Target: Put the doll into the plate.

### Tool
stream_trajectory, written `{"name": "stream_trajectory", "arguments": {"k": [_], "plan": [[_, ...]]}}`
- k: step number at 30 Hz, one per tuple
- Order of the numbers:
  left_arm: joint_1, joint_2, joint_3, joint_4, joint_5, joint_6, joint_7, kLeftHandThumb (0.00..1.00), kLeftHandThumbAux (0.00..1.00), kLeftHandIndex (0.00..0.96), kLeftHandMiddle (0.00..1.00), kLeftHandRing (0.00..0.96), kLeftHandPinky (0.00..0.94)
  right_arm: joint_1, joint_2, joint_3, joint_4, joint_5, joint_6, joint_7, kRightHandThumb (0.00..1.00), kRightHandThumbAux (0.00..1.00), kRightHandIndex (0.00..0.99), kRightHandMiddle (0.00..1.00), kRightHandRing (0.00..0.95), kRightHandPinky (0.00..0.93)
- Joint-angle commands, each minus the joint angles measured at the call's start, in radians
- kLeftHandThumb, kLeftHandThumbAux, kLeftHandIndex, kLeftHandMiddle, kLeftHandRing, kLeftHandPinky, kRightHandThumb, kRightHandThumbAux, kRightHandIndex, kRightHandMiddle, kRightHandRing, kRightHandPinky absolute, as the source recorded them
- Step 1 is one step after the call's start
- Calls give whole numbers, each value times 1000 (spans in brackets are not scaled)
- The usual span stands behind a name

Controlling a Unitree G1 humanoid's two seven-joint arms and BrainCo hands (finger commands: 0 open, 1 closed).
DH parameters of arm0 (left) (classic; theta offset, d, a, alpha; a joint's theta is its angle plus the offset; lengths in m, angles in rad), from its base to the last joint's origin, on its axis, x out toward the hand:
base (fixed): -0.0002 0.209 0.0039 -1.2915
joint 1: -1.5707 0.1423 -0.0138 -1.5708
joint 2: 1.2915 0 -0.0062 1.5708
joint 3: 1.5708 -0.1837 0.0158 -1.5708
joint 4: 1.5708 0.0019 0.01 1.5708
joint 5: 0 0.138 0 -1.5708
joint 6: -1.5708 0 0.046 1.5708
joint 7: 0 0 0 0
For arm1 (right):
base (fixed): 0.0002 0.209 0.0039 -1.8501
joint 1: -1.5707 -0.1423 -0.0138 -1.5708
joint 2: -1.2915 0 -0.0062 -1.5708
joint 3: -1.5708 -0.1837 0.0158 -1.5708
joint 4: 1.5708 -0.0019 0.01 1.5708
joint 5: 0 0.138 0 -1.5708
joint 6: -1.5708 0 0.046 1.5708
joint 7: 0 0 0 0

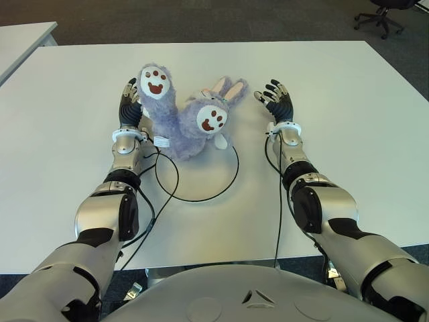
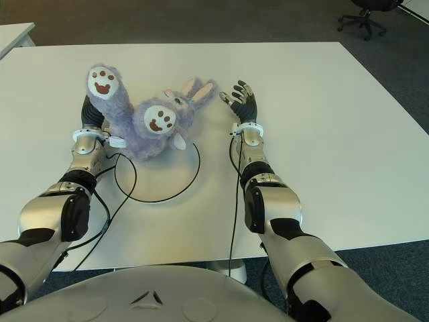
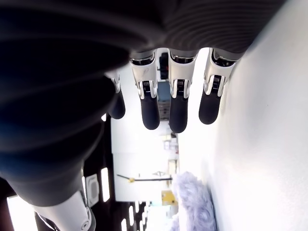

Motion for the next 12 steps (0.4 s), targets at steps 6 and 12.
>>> {"name": "stream_trajectory", "arguments": {"k": [6,12], "plan": [[91,-42,0,63,-8,39,-11,0,446,5,159,196,207,95,21,-1,58,3,44,0,220,762,126,175,167,178],[91,-43,2,62,-12,39,-13,0,442,0,159,186,162,94,20,-2,57,4,43,1,225,768,129,171,164,176]]}}
